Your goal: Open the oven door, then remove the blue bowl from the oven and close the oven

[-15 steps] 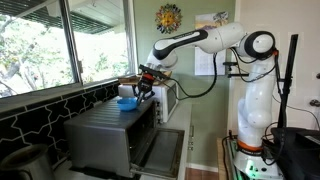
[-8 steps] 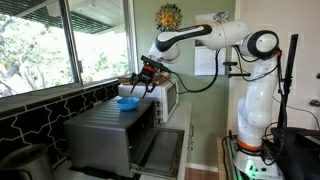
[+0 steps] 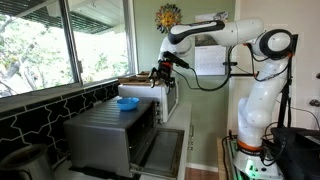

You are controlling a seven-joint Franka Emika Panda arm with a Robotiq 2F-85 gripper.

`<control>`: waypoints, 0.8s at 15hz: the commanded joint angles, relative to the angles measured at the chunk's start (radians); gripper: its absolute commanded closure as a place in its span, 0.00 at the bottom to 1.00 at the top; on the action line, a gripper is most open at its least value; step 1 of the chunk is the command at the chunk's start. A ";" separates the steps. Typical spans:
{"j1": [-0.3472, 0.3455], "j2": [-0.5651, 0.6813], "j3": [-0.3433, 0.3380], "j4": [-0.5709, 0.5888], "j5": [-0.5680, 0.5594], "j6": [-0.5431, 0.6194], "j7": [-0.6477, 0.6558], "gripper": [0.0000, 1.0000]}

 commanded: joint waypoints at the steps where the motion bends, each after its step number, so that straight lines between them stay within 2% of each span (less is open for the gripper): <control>1: -0.023 0.000 0.017 0.005 0.006 -0.005 -0.003 0.00; 5: -0.021 0.010 0.024 0.010 0.006 -0.002 -0.001 0.00; 6: -0.015 0.015 0.017 0.022 -0.010 -0.051 -0.032 0.00; 9: -0.011 0.025 -0.019 -0.026 -0.014 -0.131 -0.247 0.00; 11: -0.016 0.018 -0.039 -0.089 -0.016 -0.148 -0.403 0.00; 12: 0.003 0.015 -0.065 -0.122 -0.034 -0.148 -0.476 0.00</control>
